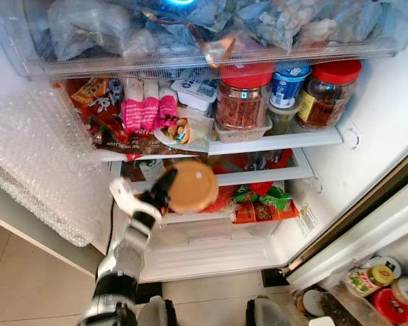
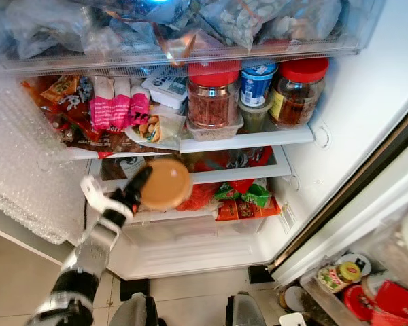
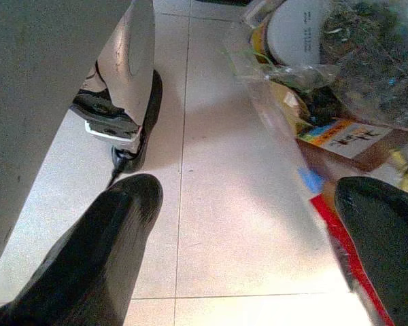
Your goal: Restocking fridge
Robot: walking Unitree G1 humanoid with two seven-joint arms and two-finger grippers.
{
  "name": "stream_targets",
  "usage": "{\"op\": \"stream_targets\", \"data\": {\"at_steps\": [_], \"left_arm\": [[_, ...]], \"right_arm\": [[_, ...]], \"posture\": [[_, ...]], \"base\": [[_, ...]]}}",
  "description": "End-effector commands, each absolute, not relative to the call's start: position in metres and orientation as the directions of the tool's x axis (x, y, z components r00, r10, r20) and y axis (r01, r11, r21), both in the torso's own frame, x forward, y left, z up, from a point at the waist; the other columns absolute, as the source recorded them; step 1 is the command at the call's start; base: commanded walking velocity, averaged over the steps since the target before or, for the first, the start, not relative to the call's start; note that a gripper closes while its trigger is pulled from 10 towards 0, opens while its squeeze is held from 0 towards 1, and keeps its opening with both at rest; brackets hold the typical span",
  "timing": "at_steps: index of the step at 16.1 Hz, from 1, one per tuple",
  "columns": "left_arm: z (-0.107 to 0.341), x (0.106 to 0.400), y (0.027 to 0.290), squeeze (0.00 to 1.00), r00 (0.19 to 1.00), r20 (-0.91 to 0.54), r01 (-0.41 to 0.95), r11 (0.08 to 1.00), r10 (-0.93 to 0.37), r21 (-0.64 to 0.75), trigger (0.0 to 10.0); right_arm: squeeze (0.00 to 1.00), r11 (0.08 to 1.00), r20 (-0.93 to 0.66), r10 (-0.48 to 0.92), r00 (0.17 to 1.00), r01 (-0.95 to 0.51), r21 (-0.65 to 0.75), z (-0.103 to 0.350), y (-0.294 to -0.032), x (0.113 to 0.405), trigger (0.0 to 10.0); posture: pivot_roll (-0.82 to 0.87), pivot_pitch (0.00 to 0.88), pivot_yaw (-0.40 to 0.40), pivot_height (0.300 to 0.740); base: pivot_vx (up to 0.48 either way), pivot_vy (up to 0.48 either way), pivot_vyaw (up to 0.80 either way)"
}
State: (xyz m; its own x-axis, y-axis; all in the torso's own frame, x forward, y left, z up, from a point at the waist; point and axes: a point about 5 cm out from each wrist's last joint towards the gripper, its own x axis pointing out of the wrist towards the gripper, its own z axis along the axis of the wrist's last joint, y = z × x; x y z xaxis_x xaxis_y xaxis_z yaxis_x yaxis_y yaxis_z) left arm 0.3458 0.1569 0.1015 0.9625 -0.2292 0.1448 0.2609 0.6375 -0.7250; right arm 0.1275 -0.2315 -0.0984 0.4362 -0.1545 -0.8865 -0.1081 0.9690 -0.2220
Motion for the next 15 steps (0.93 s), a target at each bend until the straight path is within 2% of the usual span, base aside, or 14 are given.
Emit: {"op": "stream_targets", "data": {"at_steps": [1,8,9,10,15], "left_arm": [[0.097,0.346,0.161,0.0,0.973,0.119,0.222,0.66,-0.197,-0.718,10.0],[0.097,0.36,0.162,0.0,0.989,0.074,0.144,0.698,-0.129,-0.701,10.0],[0.098,0.36,0.161,0.0,0.986,0.093,0.164,0.694,-0.14,-0.701,7.8],[0.098,0.36,0.162,0.0,0.985,0.108,0.172,0.68,-0.136,-0.712,10.0],[0.093,0.353,0.19,0.0,0.994,0.103,0.089,0.711,-0.023,-0.697,10.0]], "right_arm": [[0.0,0.969,-0.896,-0.158,0.415,-0.111,-0.222,-0.1,-0.234,0.12,10.0],[0.0,0.966,-0.894,-0.166,0.417,-0.114,-0.233,-0.1,-0.24,0.116,10.0],[0.0,0.965,-0.894,-0.169,0.415,-0.115,-0.236,-0.099,-0.242,0.115,10.0],[0.0,0.965,-0.895,-0.172,0.412,-0.114,-0.238,-0.1,-0.243,0.113,10.0],[0.0,0.958,-0.9,-0.167,0.403,-0.148,-0.244,-0.099,-0.249,0.109,10.0]], "posture": [[-0.12,0.183,-0.009,0.664],[-0.2,0.211,-0.047,0.664],[-0.21,0.217,-0.054,0.664],[-0.21,0.22,-0.061,0.664],[-0.2,0.244,-0.096,0.664]], "base": [[0.0,0.0,0.0],[0.0,0.0,0.0],[0.0,0.0,0.0],[0.0,0.0,0.0],[0.0,0.0,0.0]]}}
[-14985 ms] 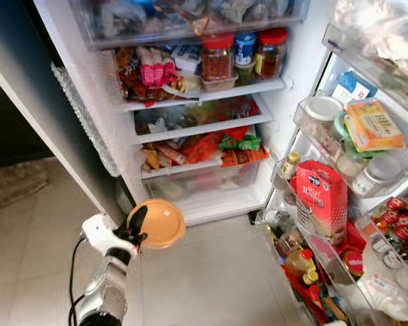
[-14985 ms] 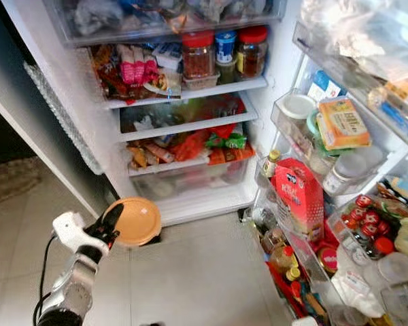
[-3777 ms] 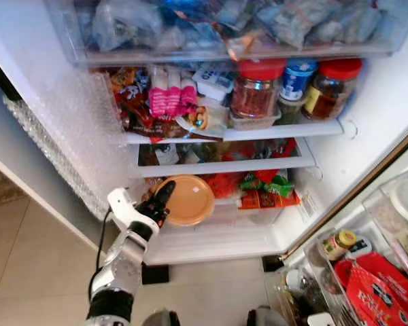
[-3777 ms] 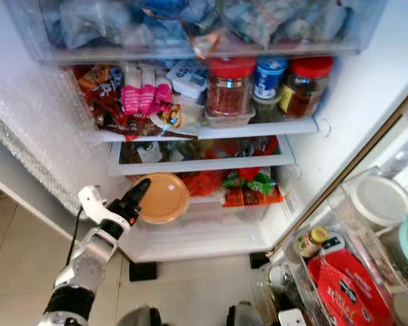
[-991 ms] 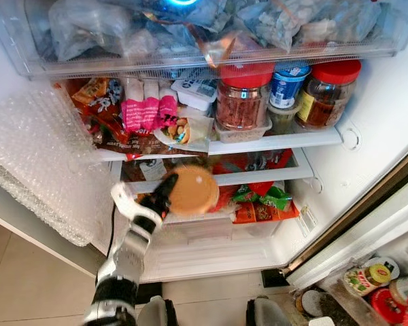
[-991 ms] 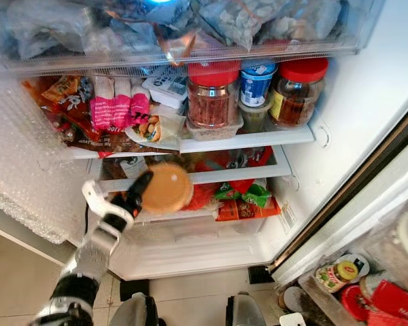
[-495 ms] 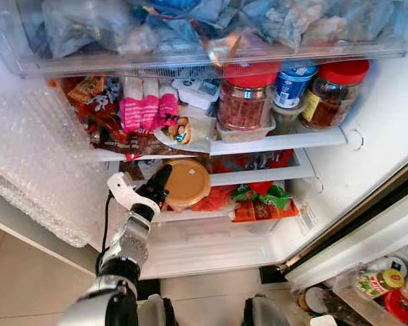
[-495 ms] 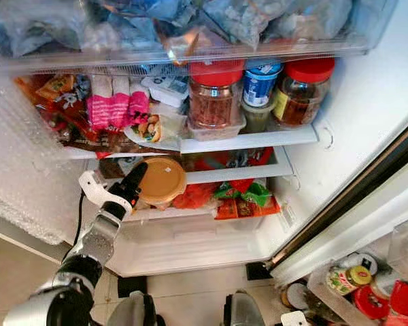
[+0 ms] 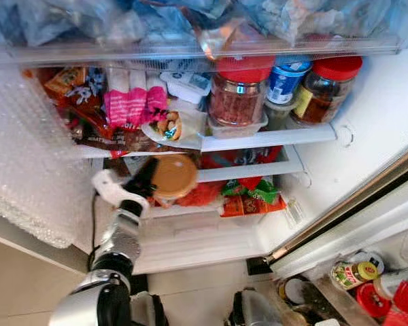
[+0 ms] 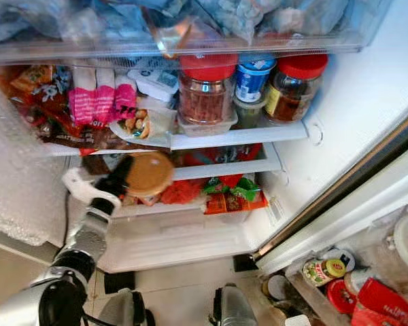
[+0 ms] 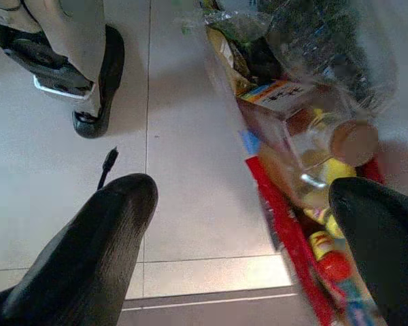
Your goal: Restocking fridge
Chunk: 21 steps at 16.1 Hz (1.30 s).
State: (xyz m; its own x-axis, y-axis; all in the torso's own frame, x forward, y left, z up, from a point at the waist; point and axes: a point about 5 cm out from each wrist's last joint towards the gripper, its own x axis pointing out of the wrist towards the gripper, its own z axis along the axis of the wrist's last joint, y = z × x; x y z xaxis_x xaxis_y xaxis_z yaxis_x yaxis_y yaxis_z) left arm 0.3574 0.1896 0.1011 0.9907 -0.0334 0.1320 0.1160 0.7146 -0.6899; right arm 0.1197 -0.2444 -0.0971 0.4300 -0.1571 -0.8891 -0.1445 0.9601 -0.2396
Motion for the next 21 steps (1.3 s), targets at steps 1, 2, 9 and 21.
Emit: {"op": "stream_targets", "data": {"at_steps": [1,2,9,21], "left_arm": [[0.095,0.353,0.2,0.0,0.994,0.107,0.058,0.714,0.024,-0.698,10.0],[0.097,0.353,0.21,0.0,0.991,0.105,0.018,0.703,0.081,-0.711,10.0],[0.117,0.367,0.204,0.0,0.985,0.174,0.135,0.632,0.0,-0.763,10.0],[0.118,0.372,0.16,0.0,0.964,0.163,0.264,0.708,-0.209,-0.655,10.0]], "right_arm": [[0.0,0.957,-0.9,-0.165,0.403,-0.154,-0.245,-0.099,-0.25,0.109,10.0],[0.0,0.957,-0.9,-0.164,0.404,-0.158,-0.245,-0.098,-0.25,0.109,10.0],[0.0,0.955,-0.897,-0.157,0.412,-0.167,-0.244,-0.098,-0.25,0.113,10.0],[0.0,0.961,-0.896,-0.15,0.419,-0.152,-0.232,-0.098,-0.244,0.116,10.0]], "posture": [[-0.2,0.245,-0.099,0.664],[-0.2,0.247,-0.104,0.664],[-0.2,0.241,-0.104,0.664],[-0.19,0.231,-0.075,0.664]], "base": [[0.0,0.0,0.0],[0.0,0.0,0.0],[0.0,0.0,0.0],[0.0,0.0,0.0]]}}
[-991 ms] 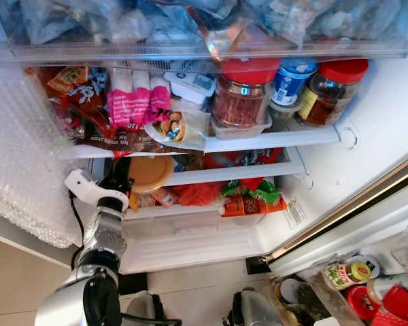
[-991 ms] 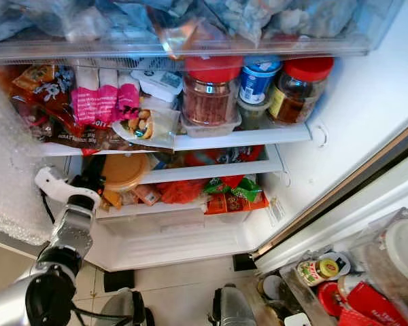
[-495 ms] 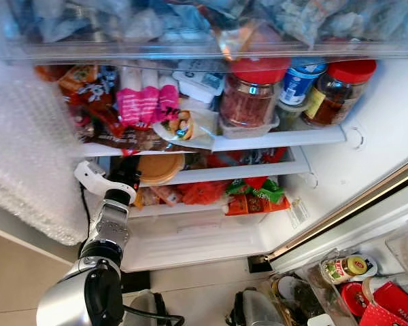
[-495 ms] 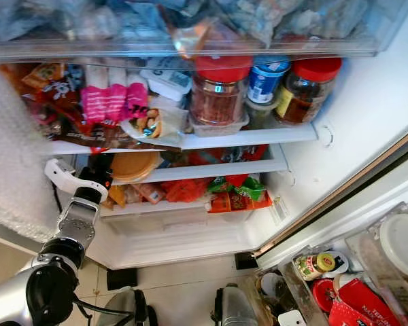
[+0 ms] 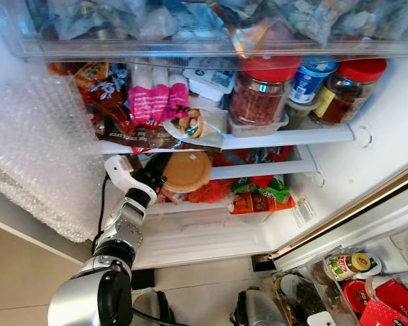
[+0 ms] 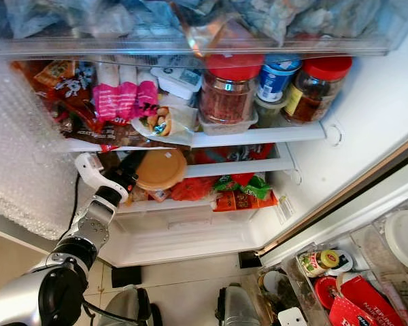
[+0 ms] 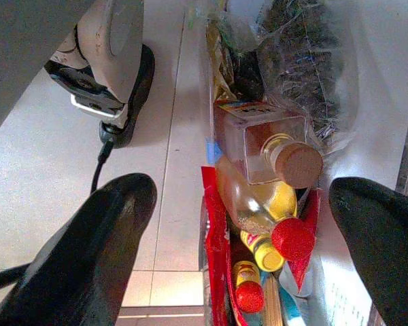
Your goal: Restocking fridge
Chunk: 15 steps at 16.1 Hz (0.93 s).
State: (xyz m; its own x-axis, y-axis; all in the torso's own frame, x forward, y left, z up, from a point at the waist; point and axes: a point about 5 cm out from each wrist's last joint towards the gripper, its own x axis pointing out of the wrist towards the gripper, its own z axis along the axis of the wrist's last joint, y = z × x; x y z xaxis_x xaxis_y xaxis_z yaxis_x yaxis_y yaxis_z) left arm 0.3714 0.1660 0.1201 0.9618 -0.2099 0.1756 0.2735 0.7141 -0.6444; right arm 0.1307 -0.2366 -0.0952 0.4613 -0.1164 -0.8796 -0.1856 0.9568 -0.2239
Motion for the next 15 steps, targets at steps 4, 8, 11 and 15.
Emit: {"op": "stream_targets", "data": {"at_steps": [4,8,11,15], "left_arm": [[0.116,0.373,0.155,0.0,0.973,0.153,0.229,0.677,-0.17,-0.7,10.0],[0.108,0.37,0.147,0.0,0.976,0.115,0.212,0.691,-0.185,-0.691,10.0],[0.108,0.369,0.148,0.0,0.976,0.115,0.215,0.718,-0.186,-0.662,10.0],[0.11,0.37,0.147,0.0,0.972,0.12,0.229,0.717,-0.2,-0.658,10.0]], "right_arm": [[0.0,0.962,-0.894,-0.149,0.422,-0.149,-0.23,-0.099,-0.242,0.116,10.0],[0.0,0.963,-0.894,-0.148,0.422,-0.142,-0.227,-0.099,-0.241,0.117,10.0],[0.0,0.965,-0.893,-0.145,0.425,-0.14,-0.223,-0.099,-0.239,0.118,10.0],[0.0,0.966,-0.891,-0.145,0.431,-0.134,-0.222,-0.099,-0.238,0.12,10.0]], "posture": [[-0.2,0.235,-0.072,0.664],[-0.2,0.235,-0.067,0.664],[-0.19,0.229,-0.058,0.664],[-0.19,0.219,-0.048,0.664]], "base": [[0.0,0.0,0.0],[0.0,0.0,0.0],[0.0,-0.409,0.0],[0.0,-0.417,0.0]]}}
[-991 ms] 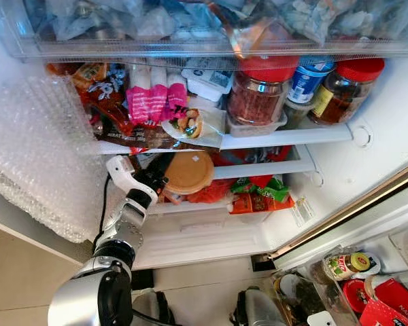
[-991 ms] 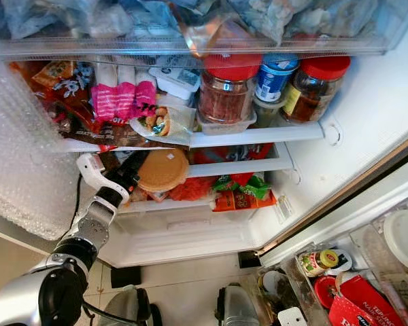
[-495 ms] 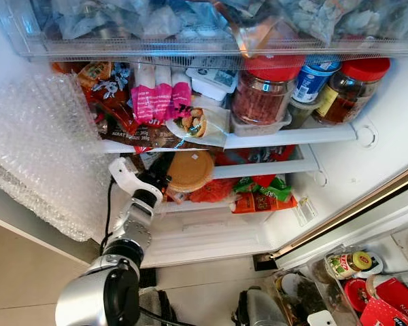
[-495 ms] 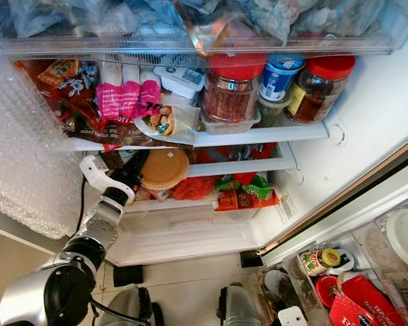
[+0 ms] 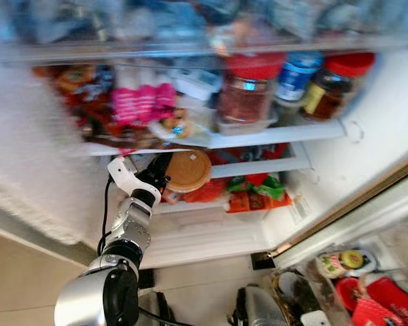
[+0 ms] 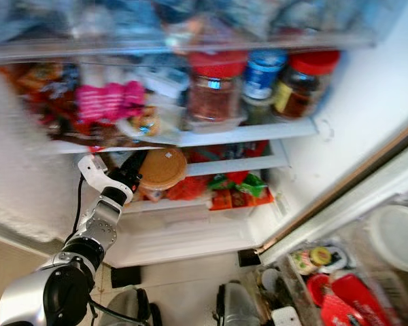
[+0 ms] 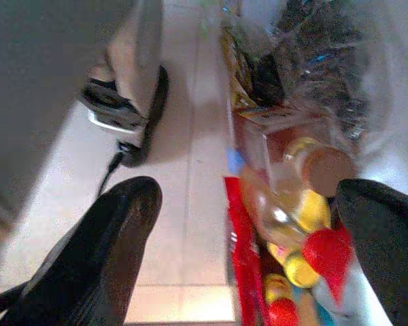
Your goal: Restocking fridge
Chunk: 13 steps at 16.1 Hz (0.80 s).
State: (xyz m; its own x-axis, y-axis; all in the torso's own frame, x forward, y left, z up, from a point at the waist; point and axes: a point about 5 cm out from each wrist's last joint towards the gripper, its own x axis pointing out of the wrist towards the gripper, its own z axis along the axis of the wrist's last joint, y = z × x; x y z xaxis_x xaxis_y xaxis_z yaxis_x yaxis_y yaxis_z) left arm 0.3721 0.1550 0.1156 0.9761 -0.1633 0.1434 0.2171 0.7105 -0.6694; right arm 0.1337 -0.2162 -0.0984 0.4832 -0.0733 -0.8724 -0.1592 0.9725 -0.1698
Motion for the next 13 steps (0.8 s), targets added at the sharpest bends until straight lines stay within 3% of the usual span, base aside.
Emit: {"op": "stream_targets", "data": {"at_steps": [1,13], "left_arm": [[0.11,0.37,0.147,0.0,0.972,0.122,0.231,0.717,-0.201,-0.658,10.0],[0.123,0.378,0.168,0.0,0.988,0.149,0.14,0.639,-0.04,-0.756,10.0]], "right_arm": [[0.0,0.966,-0.89,-0.145,0.432,-0.131,-0.221,-0.099,-0.238,0.12,10.0],[0.0,0.968,-0.892,-0.136,0.431,-0.132,-0.212,-0.099,-0.238,0.119,10.0]], "posture": [[-0.19,0.218,-0.048,0.664],[-0.22,0.215,-0.048,0.664]], "base": [[0.0,-0.409,0.0],[0.0,-0.033,0.0]]}}
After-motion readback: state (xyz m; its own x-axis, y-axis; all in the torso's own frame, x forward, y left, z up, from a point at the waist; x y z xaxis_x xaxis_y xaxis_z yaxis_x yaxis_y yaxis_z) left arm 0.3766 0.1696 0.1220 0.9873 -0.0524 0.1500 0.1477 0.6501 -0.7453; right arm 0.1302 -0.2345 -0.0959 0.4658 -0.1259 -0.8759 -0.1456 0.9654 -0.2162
